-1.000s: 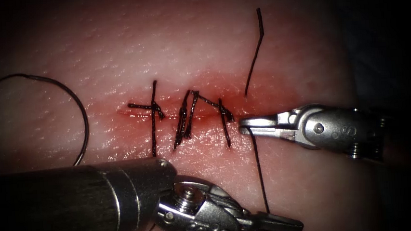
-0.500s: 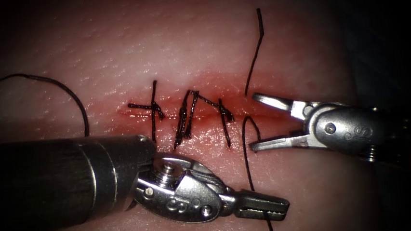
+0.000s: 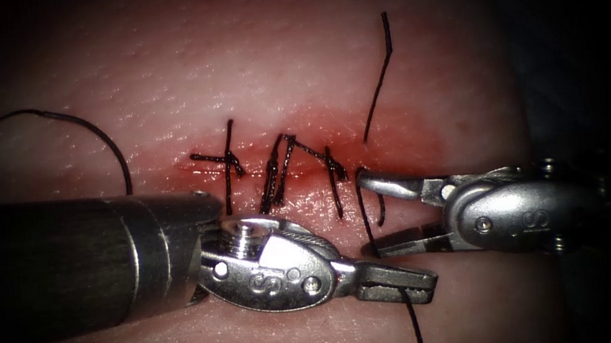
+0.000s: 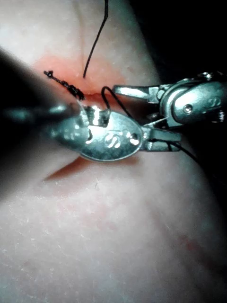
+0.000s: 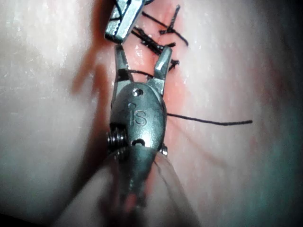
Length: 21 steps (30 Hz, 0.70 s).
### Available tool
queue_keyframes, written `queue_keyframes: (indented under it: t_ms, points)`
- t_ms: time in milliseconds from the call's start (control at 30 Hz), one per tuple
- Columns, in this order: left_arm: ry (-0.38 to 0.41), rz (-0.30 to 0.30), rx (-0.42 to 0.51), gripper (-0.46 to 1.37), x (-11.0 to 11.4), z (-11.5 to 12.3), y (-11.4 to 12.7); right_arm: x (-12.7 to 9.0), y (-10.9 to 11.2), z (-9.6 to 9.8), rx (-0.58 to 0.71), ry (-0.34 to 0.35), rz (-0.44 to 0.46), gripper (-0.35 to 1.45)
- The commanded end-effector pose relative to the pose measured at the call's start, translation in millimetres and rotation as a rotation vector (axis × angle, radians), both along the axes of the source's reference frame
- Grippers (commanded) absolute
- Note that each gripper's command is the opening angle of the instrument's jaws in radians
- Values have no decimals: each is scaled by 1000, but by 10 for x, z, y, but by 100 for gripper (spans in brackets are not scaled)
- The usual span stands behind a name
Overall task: Wound Closure
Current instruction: Use the right gripper to handoff a longer length of suture to the left gripper
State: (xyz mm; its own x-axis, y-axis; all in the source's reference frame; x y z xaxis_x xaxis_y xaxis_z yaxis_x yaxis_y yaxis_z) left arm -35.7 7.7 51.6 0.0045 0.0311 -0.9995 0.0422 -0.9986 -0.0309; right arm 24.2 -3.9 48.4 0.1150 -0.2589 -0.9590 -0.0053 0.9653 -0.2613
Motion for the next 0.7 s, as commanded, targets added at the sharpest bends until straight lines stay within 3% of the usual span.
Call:
queue_keyframes:
  t_ms: [33,300,500,700]
  points:
    - [-3,13,7,-35,-1,1,-1,1,2,-2,-2,5,3,115]
    - [-18,27,42,-32,0,1,0,1,10,-15,-27,55,41,115]
    - [-29,33,70,15,1,-1,5,5,3,-16,-30,79,10,107]
    - [-35,34,75,22,2,-4,10,7,-2,-14,-34,94,-10,99]
